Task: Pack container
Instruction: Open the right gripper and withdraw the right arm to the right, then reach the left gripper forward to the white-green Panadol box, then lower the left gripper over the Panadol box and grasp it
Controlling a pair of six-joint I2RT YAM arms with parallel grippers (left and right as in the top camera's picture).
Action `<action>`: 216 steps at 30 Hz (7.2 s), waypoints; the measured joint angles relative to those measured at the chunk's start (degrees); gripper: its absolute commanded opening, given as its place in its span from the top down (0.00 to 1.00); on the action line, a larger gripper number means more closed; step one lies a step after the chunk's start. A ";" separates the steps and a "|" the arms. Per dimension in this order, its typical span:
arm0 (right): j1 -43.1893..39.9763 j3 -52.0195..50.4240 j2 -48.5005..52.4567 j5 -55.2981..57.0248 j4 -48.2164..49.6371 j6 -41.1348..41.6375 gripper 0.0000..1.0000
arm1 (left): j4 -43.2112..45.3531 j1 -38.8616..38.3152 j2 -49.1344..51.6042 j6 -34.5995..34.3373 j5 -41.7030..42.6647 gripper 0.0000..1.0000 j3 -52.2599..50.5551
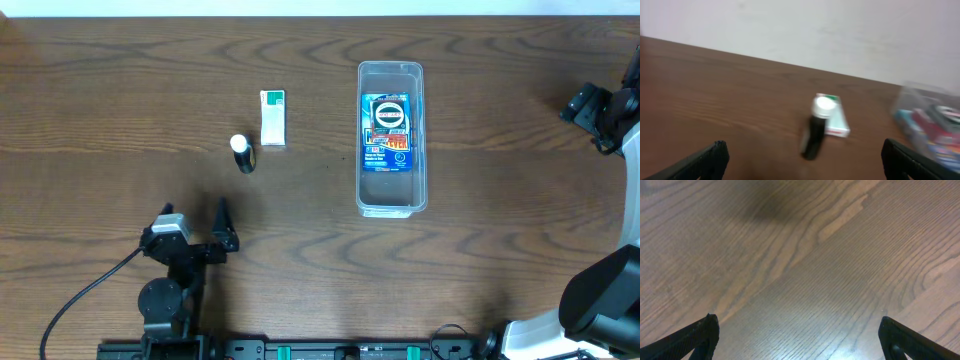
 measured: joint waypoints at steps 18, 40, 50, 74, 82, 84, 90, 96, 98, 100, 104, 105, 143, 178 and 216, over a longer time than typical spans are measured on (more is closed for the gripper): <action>0.00 0.02 0.00 -0.11 0.02 0.00 0.01 | -0.24 0.00 0.50 -6.29 23.63 0.02 0.98; 0.00 -0.09 0.00 -0.33 0.20 0.00 0.01 | -53.62 -0.50 56.54 6.34 25.31 0.02 70.05; 0.00 -0.09 0.00 -0.31 0.17 0.00 0.01 | -57.44 -10.80 67.06 3.67 14.60 0.02 79.97; 0.00 -0.09 0.00 -0.33 0.17 0.00 0.01 | -61.09 -19.23 110.36 -1.68 -4.87 0.02 114.95; 0.00 -0.09 0.00 -0.33 0.17 0.00 0.01 | -56.57 -17.18 110.90 -1.75 -4.55 0.02 115.03; 0.00 -0.09 0.00 -0.33 0.17 0.00 0.01 | -56.35 -16.96 111.89 -2.03 -4.55 0.02 115.27; 0.00 -0.09 0.00 -0.33 0.17 0.00 0.01 | -55.87 -16.94 119.14 -3.26 -4.59 0.02 115.80; 0.00 -0.09 0.00 -0.33 0.20 0.00 0.01 | -54.84 -16.94 123.16 -3.54 -5.66 0.02 115.75; 0.00 -0.09 0.00 -0.33 0.17 0.00 0.01 | -54.73 -16.94 123.16 -3.69 -6.40 0.02 115.78; 0.00 -0.09 0.00 -0.33 0.20 0.00 0.01 | -54.66 -16.94 123.21 -3.78 -7.26 0.02 115.78; 0.00 -0.09 0.02 -0.33 0.17 0.00 0.01 | -54.95 -16.81 124.10 -4.55 -8.09 0.02 115.78; 0.00 -0.09 0.02 -0.33 0.17 0.00 0.01 | -54.93 -16.76 124.61 -4.74 -8.26 0.02 115.78; 0.00 -0.09 0.04 -0.33 0.17 0.00 0.01 | -54.51 -16.02 133.61 -5.84 -8.44 0.02 115.75; 0.00 -0.09 0.04 -0.33 0.17 0.00 0.01 | -53.99 -16.02 135.86 -5.84 -7.32 0.02 115.43; 0.00 -0.09 0.04 -0.33 0.17 0.00 0.01 | -51.98 -16.02 135.88 -6.01 -7.28 0.02 110.81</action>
